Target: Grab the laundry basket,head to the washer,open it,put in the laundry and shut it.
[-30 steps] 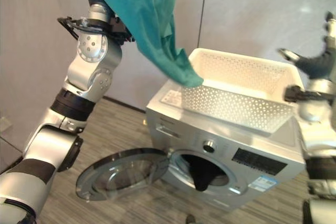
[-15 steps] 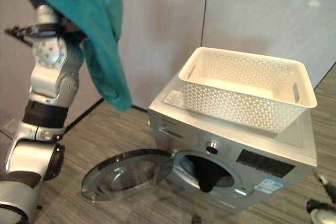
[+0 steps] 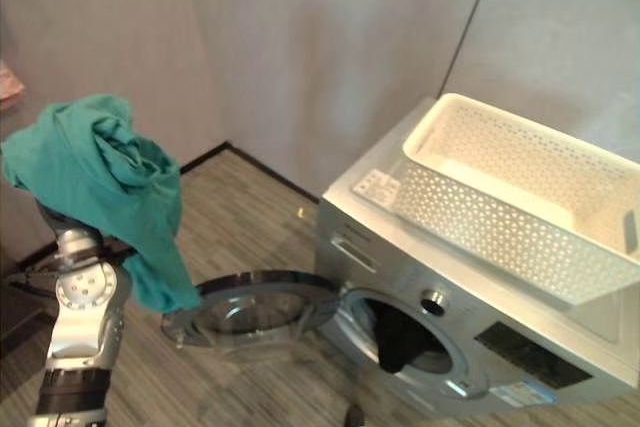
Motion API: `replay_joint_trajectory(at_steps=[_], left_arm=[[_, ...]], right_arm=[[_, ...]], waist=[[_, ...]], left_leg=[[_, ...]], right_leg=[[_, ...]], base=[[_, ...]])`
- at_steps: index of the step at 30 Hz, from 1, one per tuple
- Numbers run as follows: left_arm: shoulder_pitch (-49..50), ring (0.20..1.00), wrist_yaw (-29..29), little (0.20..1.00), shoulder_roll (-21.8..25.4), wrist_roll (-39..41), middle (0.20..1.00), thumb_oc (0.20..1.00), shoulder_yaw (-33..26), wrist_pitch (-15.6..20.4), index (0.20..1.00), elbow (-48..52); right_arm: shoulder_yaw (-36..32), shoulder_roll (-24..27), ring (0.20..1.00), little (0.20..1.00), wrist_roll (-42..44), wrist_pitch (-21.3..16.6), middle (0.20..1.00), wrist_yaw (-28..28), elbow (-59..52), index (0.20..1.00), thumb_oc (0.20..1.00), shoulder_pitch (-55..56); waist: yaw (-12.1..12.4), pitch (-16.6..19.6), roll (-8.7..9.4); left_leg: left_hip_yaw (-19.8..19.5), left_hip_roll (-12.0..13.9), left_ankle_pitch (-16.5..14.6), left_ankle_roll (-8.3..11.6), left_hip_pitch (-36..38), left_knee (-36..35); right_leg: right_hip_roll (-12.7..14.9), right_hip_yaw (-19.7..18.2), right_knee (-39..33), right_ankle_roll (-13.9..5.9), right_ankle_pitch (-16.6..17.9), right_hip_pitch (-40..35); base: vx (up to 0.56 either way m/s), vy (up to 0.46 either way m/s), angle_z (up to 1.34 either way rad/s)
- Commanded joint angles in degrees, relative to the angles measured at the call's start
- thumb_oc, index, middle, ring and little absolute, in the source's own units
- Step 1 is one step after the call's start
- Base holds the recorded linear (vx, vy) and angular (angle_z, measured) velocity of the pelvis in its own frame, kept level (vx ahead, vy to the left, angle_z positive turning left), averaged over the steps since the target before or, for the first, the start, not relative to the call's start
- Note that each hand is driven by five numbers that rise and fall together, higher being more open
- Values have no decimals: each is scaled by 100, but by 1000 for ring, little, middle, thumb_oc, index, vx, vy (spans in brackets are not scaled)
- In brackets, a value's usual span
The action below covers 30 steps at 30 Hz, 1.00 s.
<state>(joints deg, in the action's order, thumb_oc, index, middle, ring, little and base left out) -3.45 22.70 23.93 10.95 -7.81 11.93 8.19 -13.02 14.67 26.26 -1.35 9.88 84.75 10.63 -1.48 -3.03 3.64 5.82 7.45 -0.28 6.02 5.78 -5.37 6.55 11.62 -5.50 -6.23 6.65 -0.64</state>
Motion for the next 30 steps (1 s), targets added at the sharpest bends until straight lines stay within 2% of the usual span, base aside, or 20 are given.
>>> replay_joint_trajectory(at_steps=[1, 4, 6, 7, 8, 9, 12, 17, 18, 22, 26, 27, 28, 30], left_arm=[[-56, 200, -813, 200, 21, -100, 200, 200, 299, 274, 200, 741], [318, 200, -1148, 200, -20, 56, 200, 200, 623, 151, 200, 838], [572, 200, -1468, 200, -35, 156, 200, 200, 1259, 43, 200, 701], [563, 200, -1467, 200, -33, 155, 200, 200, 1268, 55, 200, 684], [661, 200, -1622, 200, 36, 17, 200, 200, 1666, 32, 200, 538], [656, 200, -1619, 200, 36, 13, 200, 200, 1675, 43, 200, 523], [804, 200, -1883, 200, -12, 63, 200, 200, 2295, -77, 200, -59], [852, 200, -2178, 200, -267, 247, 200, 200, 2920, -392, 200, -1402], [693, 200, -2147, 200, -457, 400, 200, 200, 3081, -492, 200, -1968], [164, 200, -1894, 200, -680, 454, 200, 200, 3257, -492, 200, -2500], [-970, 200, -1272, 200, -1139, 71, 200, 200, 3607, -430, 200, -3566], [-970, 200, -1272, 200, -1139, 71, 200, 200, 3607, -430, 200, -3566], [-1572, 200, -950, 200, -1370, -101, 200, 200, 3791, -402, 200, -4050], [-2141, 200, -686, 200, -1587, -164, 200, 200, 3953, -365, 200, -4502]], right_arm=[[202, -68, 1000, 1000, 164, 125, 1000, -329, 389, 1000, 1000, -279], [465, -255, 1000, 1000, 0, 176, 1000, -356, 344, 1000, 1000, -320], [879, -461, 1000, 1000, -156, 167, 1000, -367, 95, 1000, 1000, -456], [876, -464, 1000, 1000, -156, 169, 1000, -364, 89, 1000, 1000, -450], [1058, -486, 1000, 1000, -258, 133, 1000, -312, -4, 1000, 1000, -538], [1055, -490, 1000, 1000, -260, 133, 1000, -309, -7, 1000, 1000, -533], [1245, -458, 1000, 1000, -331, 88, 1000, -230, -247, 1000, 1000, -627], [1448, -335, 1000, 1000, -475, 74, 1000, -92, -485, 1000, 1000, -820], [1569, -319, 1000, 1000, -541, 76, 1000, -49, -597, 1000, 1000, -906], [1773, -326, 1000, 1000, -528, 62, 1000, 5, -874, 1000, 1000, -1042], [2094, -396, 1000, 1000, -470, -14, 1000, 140, -1255, 1000, 1000, -1101], [2094, -396, 1000, 1000, -470, -14, 1000, 140, -1255, 1000, 1000, -1101], [2237, -421, 1000, 1000, -439, -50, 1000, 241, -1322, 1000, 1000, -1190], [2388, -435, 1000, 1000, -381, -87, 1000, 353, -1396, 1000, 1000, -1307]], waist=[[-16, -10, -191], [30, -42, -214], [65, -125, -262], [69, -124, -261], [83, -180, -286], [88, -176, -285], [92, -238, -320], [57, -331, -366], [9, -395, -364], [-81, -593, -329], [-245, -864, -251], [-245, -864, -251], [-329, -1016, -211], [-398, -1205, -170]], left_leg=[[-148, -59, -227, -135, -176, 64], [-183, -65, -212, -147, -210, 65], [-207, -73, -185, -164, -255, 63], [-207, -73, -185, -164, -255, 63], [-209, -81, -174, -178, -285, 61], [-208, -82, -175, -178, -285, 61], [-186, -101, -157, -195, -315, 56], [-139, -123, -118, -214, -373, 50], [-132, -131, -95, -220, -422, 45], [-126, -137, -19, -221, -618, 49], [-88, -174, 89, -225, -937, 54], [-88, -174, 89, -225, -937, 54], [-79, -184, 144, -223, -1089, 63], [-83, -202, 198, -224, -1274, 82]], right_leg=[[271, 297, 386, -259, -584, -119], [282, 330, 373, -260, -577, -123], [306, 352, 355, -265, -560, -104], [306, 352, 354, -265, -559, -105], [318, 351, 341, -276, -545, -81], [318, 350, 339, -276, -544, -81], [342, 338, 316, -296, -509, -45], [374, 305, 293, -310, -463, 28], [383, 281, 291, -313, -436, 99], [399, 235, 319, -313, -380, 329], [430, 168, 350, -313, -277, 704], [430, 168, 350, -313, -277, 704], [454, 133, 396, -301, -248, 878], [485, 91, 479, -293, -219, 1082]], base=[[-17, 2, 10], [-23, 2, 7], [-52, 1, 3], [-72, 2, 3], [-36, -2, 3], [-50, 4, 1], [-37, 11, 0], [-37, 20, -4], [-49, 21, -2], [-112, 7, -2], [-152, 9, 0], [-150, 7, 2], [-161, 11, 0], [-201, 15, -3]])
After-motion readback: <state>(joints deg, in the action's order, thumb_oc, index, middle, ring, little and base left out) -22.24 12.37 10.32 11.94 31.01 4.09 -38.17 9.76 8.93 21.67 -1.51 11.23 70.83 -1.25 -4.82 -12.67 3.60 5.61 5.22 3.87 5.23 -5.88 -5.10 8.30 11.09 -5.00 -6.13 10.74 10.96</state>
